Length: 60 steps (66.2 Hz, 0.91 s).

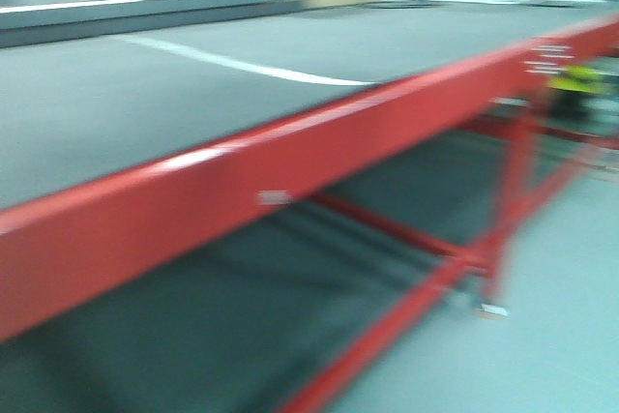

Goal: Stack two boxes on right shelf middle
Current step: 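Hold the boxes with both grippers while backing away from the table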

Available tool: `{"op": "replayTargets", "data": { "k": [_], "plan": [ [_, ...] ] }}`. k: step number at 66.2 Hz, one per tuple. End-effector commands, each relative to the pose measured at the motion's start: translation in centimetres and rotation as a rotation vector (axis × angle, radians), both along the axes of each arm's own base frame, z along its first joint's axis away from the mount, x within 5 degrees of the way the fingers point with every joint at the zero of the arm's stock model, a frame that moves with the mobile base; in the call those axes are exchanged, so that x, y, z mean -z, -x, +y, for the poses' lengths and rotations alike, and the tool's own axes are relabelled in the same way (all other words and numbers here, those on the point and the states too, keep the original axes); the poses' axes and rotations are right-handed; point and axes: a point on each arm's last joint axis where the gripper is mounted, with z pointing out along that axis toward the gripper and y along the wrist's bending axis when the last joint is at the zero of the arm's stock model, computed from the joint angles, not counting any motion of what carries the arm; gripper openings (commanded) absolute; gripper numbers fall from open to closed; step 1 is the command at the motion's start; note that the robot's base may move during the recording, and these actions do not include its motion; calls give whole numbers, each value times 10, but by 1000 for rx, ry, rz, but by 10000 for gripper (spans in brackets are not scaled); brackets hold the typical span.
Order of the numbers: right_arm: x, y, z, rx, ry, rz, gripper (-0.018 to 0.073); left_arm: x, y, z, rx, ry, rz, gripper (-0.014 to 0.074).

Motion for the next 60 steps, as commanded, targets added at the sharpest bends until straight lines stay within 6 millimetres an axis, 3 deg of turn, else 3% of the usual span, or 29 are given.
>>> {"op": "replayTargets", "data": {
  "k": [1,60],
  "plan": [
    [-14,4,-7,15,24,-72,-162,-13,4,8,-19,-15,-62,-111],
    [-14,4,-7,15,24,-72,-162,-13,4,9,-22,-23,-65,-111]
  ]
}}
